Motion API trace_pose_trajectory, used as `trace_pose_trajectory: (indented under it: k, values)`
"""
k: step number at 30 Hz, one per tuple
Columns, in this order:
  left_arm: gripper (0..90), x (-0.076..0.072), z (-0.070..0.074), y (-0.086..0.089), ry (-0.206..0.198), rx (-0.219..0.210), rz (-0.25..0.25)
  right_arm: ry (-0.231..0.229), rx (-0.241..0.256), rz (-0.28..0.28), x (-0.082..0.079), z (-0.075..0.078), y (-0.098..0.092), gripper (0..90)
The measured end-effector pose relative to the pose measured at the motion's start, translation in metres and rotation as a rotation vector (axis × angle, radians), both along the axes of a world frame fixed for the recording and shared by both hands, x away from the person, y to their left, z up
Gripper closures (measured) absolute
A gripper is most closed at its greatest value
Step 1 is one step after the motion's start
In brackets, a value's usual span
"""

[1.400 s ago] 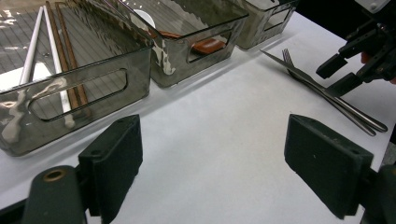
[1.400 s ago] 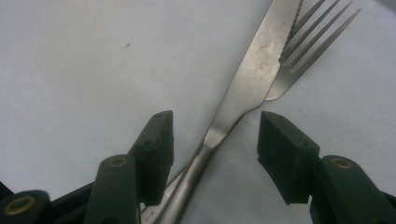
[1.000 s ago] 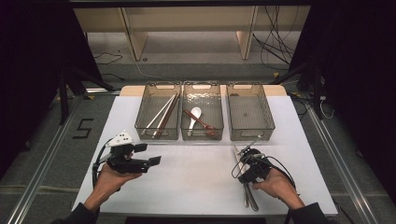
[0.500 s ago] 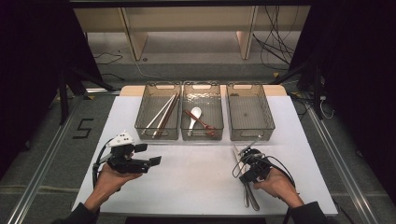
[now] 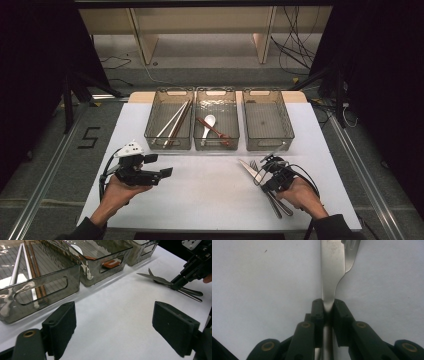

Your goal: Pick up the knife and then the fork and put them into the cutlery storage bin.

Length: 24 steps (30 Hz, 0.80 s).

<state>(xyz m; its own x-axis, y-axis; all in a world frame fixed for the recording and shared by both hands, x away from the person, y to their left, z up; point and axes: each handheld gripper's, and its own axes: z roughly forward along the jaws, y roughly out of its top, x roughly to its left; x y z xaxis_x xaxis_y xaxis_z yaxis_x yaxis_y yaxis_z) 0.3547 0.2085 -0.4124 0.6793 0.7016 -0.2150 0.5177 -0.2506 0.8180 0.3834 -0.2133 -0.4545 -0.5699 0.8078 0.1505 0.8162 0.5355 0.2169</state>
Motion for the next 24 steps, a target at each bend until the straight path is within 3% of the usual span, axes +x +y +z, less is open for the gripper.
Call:
trace_pose_trajectory:
  k: [11,24]
  values:
    - [18.7,0.000,0.000,0.000,0.001,-0.001,0.000,-0.035,-0.023,0.027,-0.001,0.008,0.002,80.8]
    - [18.7,0.000,0.000,0.000,-0.001,0.001,0.001,-0.110,0.013,0.040,-0.002,0.020,0.000,81.0]
